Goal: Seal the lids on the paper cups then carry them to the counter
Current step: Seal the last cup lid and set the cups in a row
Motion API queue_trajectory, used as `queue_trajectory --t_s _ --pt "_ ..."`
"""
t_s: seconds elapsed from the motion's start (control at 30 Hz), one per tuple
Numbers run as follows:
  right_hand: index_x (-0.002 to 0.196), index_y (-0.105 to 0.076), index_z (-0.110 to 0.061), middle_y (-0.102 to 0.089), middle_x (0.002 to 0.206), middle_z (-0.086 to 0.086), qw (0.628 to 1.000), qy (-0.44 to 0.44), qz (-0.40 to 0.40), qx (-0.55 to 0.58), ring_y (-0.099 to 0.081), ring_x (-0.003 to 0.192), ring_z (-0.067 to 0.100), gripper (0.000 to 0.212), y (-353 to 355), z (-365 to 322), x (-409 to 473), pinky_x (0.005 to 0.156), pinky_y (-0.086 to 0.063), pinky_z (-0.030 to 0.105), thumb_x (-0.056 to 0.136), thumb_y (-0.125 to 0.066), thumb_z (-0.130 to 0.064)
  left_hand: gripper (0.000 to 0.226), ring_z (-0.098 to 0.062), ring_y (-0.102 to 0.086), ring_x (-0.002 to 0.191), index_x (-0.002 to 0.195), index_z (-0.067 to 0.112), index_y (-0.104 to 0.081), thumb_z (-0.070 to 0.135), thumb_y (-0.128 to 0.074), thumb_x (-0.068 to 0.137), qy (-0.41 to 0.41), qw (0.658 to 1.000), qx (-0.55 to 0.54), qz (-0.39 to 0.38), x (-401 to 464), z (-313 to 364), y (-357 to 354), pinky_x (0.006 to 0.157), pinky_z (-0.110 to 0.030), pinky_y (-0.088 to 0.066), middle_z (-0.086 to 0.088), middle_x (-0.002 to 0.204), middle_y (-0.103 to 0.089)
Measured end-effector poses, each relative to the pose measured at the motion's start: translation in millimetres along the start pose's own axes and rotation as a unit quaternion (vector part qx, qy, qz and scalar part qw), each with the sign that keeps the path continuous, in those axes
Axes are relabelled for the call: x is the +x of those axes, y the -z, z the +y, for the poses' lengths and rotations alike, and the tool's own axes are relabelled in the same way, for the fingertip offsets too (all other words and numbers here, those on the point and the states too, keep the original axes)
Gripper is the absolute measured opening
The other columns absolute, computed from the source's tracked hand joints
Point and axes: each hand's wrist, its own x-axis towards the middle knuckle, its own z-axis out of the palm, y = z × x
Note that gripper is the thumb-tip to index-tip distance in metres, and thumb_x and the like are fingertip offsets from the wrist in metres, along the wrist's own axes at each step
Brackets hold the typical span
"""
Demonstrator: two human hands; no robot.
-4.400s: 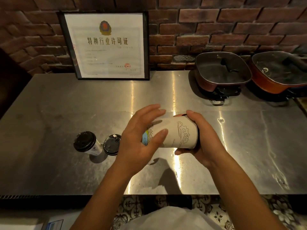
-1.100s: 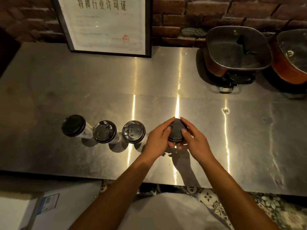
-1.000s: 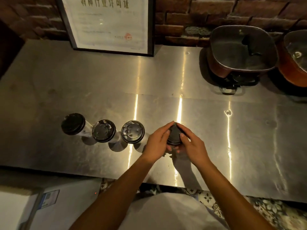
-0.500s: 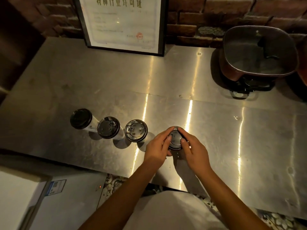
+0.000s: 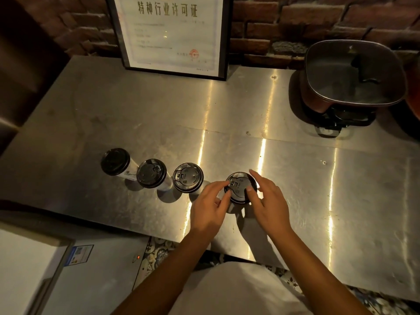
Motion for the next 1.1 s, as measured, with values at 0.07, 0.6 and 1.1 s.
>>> queue_trajectory --t_s 0.07,0.6,1.1 --pt "0.152 -0.039 -0.047 -0.053 0.148 -0.007 1.000 0.002 0.017 -0.005 -0.051 0.127 0.016 0.049 7.0 -4.2 1.9 0.097 -0.048 0.036 0.104 -0.049 -0.045 0.026 0.000 -0.065 0.089 0.125 0.029 -0.066 0.033 -0.061 0.099 0.001 0.999 -0.017 0.037 -11.0 5.9 11.3 0.073 -0.017 -0.055 0.013 0.118 -0.066" --pt "0.160 -0.016 -0.039 -0.013 0.172 -0.001 0.996 0.014 -0.085 -0.031 -0.024 0.155 0.029 0.094 -21.5 -31.2 17.4 0.117 -0.036 0.050 0.087 -0.069 -0.062 0.084 -0.026 -0.018 0.154 0.155 0.035 -0.028 0.057 -0.071 0.086 -0.013 0.980 0.195 -0.044 64.8 -20.0 69.1 0.119 -0.051 -0.030 0.000 0.167 -0.020" --pt "0.151 -0.037 -0.042 -0.040 0.153 -0.004 0.997 0.001 -0.067 -0.030 -0.053 0.132 0.023 0.079 -21.9 -31.6 15.5 0.101 -0.056 0.040 0.083 -0.070 -0.065 0.053 -0.022 -0.022 0.147 0.143 0.038 -0.051 0.053 -0.062 0.094 -0.030 0.975 0.198 -0.092 63.4 -43.2 58.6 0.112 -0.044 -0.041 0.001 0.158 -0.033"
